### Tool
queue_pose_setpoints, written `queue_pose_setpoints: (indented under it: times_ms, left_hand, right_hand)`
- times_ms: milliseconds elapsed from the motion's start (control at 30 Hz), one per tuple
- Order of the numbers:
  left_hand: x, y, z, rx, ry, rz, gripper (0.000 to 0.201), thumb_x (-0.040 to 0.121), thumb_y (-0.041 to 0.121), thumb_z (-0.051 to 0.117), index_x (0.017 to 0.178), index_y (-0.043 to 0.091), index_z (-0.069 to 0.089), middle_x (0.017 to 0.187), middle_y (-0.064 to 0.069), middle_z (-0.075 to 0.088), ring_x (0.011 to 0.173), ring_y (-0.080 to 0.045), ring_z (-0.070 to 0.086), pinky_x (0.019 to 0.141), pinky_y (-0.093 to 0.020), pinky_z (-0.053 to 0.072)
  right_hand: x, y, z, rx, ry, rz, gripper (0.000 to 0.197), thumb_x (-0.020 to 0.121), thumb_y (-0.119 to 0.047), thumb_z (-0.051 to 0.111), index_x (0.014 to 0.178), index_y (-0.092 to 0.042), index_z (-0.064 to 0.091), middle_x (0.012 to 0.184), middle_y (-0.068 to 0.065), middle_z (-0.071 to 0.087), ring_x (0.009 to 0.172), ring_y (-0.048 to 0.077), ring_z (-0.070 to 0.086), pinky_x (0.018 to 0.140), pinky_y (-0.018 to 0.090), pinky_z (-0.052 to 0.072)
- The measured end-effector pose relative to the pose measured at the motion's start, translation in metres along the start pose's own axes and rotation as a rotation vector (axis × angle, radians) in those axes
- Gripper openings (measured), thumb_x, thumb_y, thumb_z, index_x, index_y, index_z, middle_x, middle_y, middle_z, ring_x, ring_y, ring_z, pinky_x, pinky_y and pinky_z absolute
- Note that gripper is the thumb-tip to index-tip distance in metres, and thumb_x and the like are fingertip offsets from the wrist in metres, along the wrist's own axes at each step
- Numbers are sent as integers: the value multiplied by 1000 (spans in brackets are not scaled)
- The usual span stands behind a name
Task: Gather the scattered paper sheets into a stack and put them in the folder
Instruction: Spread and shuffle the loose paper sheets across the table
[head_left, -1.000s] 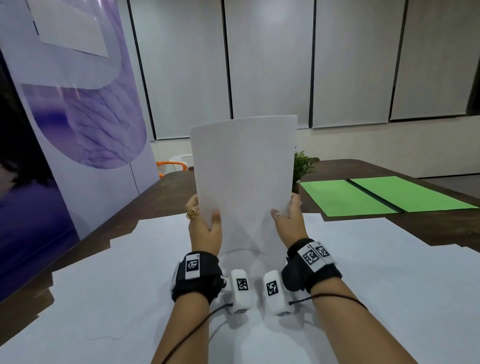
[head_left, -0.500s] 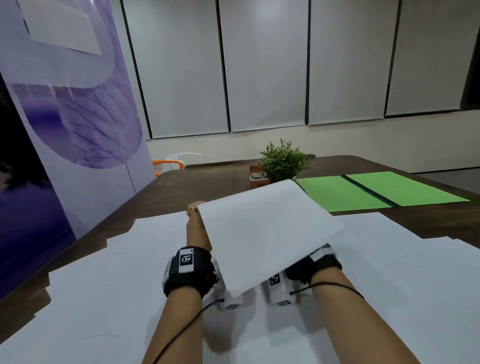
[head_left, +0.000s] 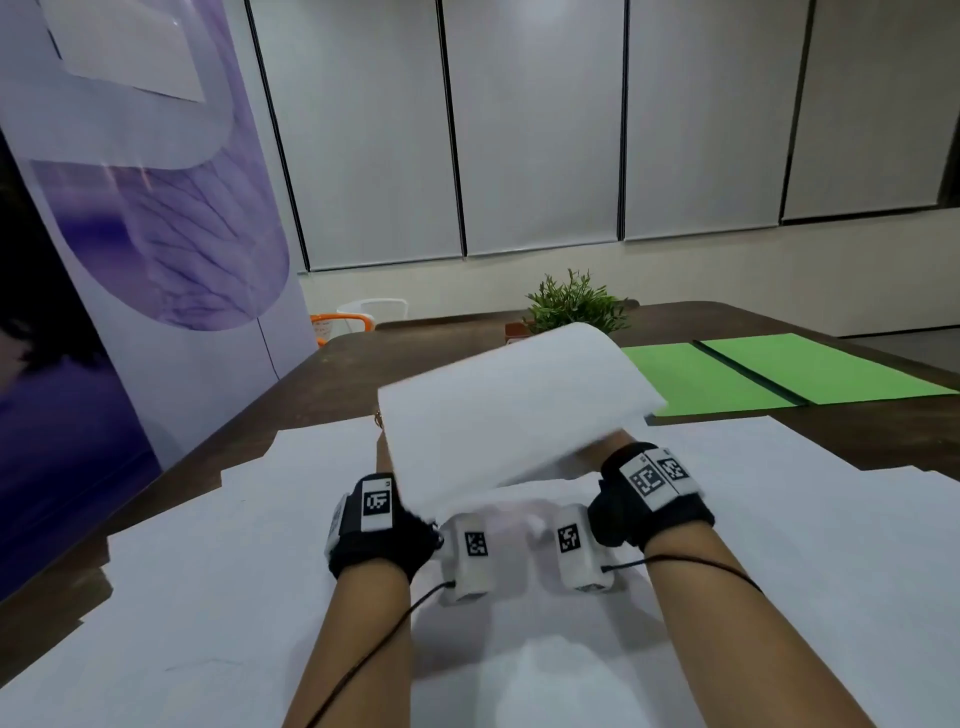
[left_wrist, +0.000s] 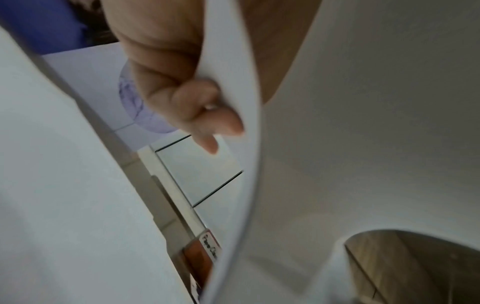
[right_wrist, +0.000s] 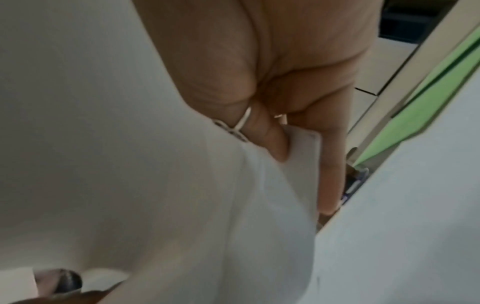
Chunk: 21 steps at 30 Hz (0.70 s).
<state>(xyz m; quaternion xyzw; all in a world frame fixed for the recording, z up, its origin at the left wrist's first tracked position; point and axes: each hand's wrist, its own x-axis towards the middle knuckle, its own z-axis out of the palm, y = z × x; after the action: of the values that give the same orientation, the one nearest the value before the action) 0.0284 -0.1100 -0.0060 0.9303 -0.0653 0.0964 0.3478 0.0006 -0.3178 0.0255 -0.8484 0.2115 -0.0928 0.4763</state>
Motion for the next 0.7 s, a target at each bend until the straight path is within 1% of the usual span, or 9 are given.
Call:
queue_pose_setpoints:
  times_ms: [67, 167, 233, 300, 400, 433, 533, 600, 700]
  left_hand:
    - [24, 4, 10, -178, 6, -97, 57, 85, 25, 54, 136, 4, 40, 136, -13, 50, 118, -32, 51, 96, -34, 40]
    - [37, 12, 19, -276, 41, -222, 39, 92, 8, 50, 127, -6, 40, 124, -25, 55, 115, -39, 52, 94, -37, 41]
    - [34, 17, 15, -333, 55, -209, 40, 94, 9, 49, 129, -7, 37, 127, -26, 53, 117, -37, 51, 96, -35, 39]
    - [34, 22, 8, -379, 96, -130, 38, 95, 9, 49, 128, -7, 39, 127, -24, 53, 118, -36, 51, 95, -32, 38]
    - [28, 39, -1, -460, 144, -11, 37, 95, 6, 48, 129, -5, 38, 124, -21, 54, 117, -32, 51, 92, -26, 36]
    - [24, 46, -2, -482, 142, 25, 37, 95, 5, 48, 129, -5, 37, 124, -20, 53, 117, -31, 51, 93, -26, 36]
    - [12, 74, 0, -550, 144, 90, 35, 94, 2, 47, 127, -6, 38, 127, -22, 52, 119, -32, 50, 95, -27, 36]
    - [2, 93, 11, -584, 106, 79, 35, 95, 1, 47, 126, -8, 36, 129, -22, 50, 119, -32, 49, 96, -27, 35]
    - [-20, 127, 42, -602, 31, 31, 39, 95, 4, 46, 129, -12, 34, 132, -25, 48, 122, -32, 48, 100, -28, 34]
  right_hand:
    - [12, 16, 6, -28, -166, -34, 46, 94, -8, 40, 139, -4, 32, 127, 8, 47, 119, 26, 45, 97, 36, 38]
    - [18, 25, 5, -90, -220, -95, 46, 89, 3, 36, 132, -10, 39, 130, 13, 51, 118, 31, 50, 96, 40, 44]
    - [8, 16, -5, 11, -255, -133, 47, 89, 8, 33, 127, -19, 41, 119, 6, 56, 107, 32, 55, 75, 38, 54]
    - [4, 11, -21, 185, -277, -126, 49, 89, 12, 33, 122, -24, 39, 106, -4, 54, 92, 26, 56, 52, 34, 56]
    - [3, 10, -44, 212, -151, -182, 50, 90, 8, 40, 134, -15, 37, 120, 6, 50, 93, 24, 54, 62, 35, 57]
    - [2, 10, -53, 231, -93, -191, 47, 91, 6, 41, 133, -14, 39, 118, 6, 48, 92, 23, 53, 62, 32, 56]
    - [-6, 17, -82, 520, 37, -141, 26, 93, 3, 46, 113, -14, 45, 104, 9, 51, 71, 18, 56, 44, 23, 51]
    - [-22, 24, -102, 841, 142, -78, 12, 93, -5, 52, 105, -8, 51, 89, 10, 56, 54, 16, 60, 40, 21, 49]
    - [-50, 41, -124, 1025, 120, -13, 16, 90, -22, 60, 100, -10, 57, 86, 8, 58, 62, 24, 60, 55, 31, 58]
